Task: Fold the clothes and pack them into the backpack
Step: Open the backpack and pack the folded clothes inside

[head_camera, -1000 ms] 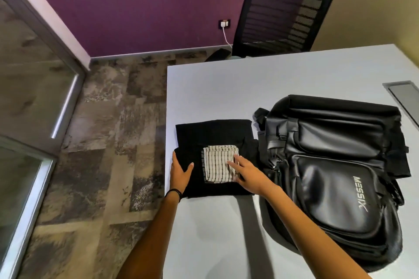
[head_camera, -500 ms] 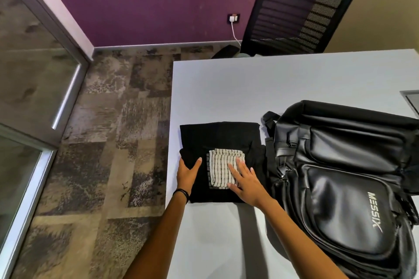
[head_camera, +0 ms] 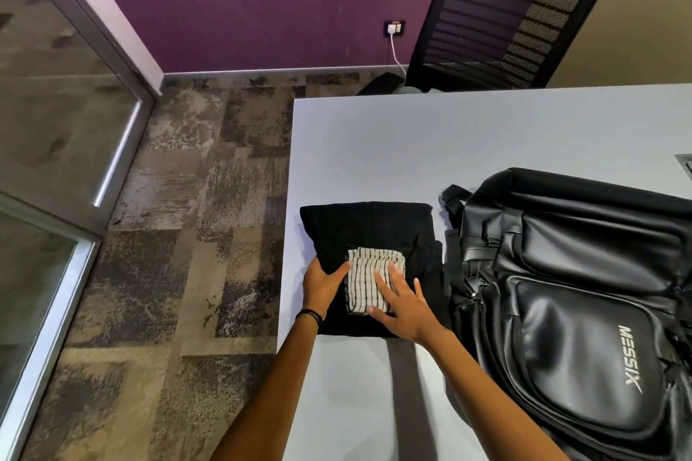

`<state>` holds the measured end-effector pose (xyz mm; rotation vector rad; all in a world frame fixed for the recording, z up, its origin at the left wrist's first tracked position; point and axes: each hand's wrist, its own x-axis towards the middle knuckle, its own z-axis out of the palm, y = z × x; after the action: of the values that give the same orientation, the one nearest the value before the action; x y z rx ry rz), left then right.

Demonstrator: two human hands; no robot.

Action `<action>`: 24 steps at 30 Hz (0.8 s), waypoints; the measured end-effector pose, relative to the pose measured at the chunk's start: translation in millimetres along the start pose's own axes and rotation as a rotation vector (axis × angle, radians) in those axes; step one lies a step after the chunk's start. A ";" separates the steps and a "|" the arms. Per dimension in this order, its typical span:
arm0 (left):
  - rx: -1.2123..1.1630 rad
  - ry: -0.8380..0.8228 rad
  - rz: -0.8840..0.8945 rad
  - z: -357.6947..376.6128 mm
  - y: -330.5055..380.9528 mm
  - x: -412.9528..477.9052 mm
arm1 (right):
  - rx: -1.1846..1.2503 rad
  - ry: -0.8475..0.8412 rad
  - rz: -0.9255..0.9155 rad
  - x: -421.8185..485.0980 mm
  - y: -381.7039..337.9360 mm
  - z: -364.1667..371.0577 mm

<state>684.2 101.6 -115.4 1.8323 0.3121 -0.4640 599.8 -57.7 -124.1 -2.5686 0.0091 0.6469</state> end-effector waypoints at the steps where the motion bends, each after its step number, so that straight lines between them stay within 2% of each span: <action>1: 0.032 -0.007 0.015 0.3 0.0 -2.0 | -0.004 -0.003 0.006 0.4 -3.9 -0.1; 3: 0.134 0.015 0.043 5.1 1.0 -8.4 | -0.012 -0.018 0.022 2.3 -12.1 -0.2; 8: 0.589 0.095 0.113 25.5 1.5 -29.3 | -0.031 -0.017 0.022 10.4 -17.7 -1.7; 16: 0.753 0.115 0.060 20.7 -11.8 -18.7 | 0.058 0.016 -0.037 4.8 -11.4 0.4; 18: 0.784 0.137 0.065 21.0 -10.3 -17.4 | 0.125 0.112 -0.075 4.0 -12.9 -5.3; 20: 0.787 0.166 0.079 22.6 -8.0 -17.6 | 0.183 0.341 -0.099 6.2 -14.1 -12.9; 22: 0.770 0.183 0.082 24.5 -6.4 -17.7 | 0.280 0.558 -0.003 12.6 -15.6 -21.7; 24: 0.780 0.177 0.074 25.0 -6.0 -17.7 | 0.388 0.646 0.165 21.3 -15.6 -31.1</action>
<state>662.0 79.9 -118.8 2.6450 0.1901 -0.3987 634.4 -55.9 -102.6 -2.2930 0.5107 -0.1479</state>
